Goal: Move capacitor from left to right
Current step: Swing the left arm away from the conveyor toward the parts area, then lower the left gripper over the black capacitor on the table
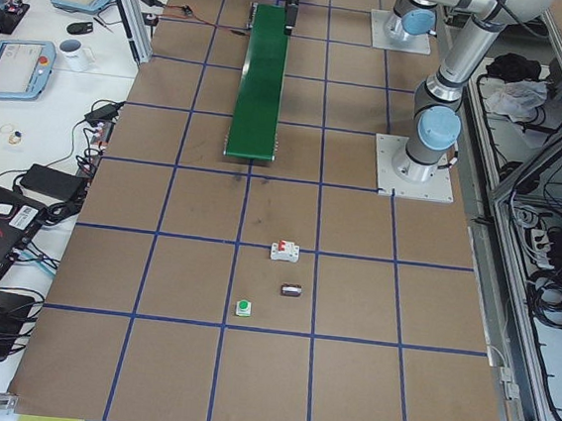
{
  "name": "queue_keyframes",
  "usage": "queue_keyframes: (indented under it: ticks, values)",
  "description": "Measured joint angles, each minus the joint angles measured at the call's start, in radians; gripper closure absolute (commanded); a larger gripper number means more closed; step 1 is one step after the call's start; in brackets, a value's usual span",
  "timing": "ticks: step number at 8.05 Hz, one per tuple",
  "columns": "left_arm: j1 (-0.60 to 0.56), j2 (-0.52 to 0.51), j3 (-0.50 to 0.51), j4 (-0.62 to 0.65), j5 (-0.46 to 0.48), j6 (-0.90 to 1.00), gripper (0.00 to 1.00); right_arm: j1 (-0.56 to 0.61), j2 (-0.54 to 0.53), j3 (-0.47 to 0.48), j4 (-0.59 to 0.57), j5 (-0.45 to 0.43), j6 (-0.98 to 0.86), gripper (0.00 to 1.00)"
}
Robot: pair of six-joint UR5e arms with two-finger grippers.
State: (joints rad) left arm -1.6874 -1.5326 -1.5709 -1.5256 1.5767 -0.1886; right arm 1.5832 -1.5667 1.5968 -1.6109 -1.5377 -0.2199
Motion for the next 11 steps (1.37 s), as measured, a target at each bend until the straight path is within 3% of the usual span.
queue_keyframes:
  ticks: [6,9,11]
  values:
    - [0.061,0.012,0.005,-0.002,0.01,0.002,0.0,-0.001,0.003,0.0,0.0,-0.002,-0.002,0.0]
    - [0.247,0.014,-0.003,-0.006,0.037,0.108,0.0,-0.003,0.004,0.0,0.0,-0.002,-0.003,0.0]
    - [0.5,0.012,-0.013,0.001,0.078,0.353,0.0,-0.003,0.004,0.004,0.0,-0.002,-0.002,0.0]
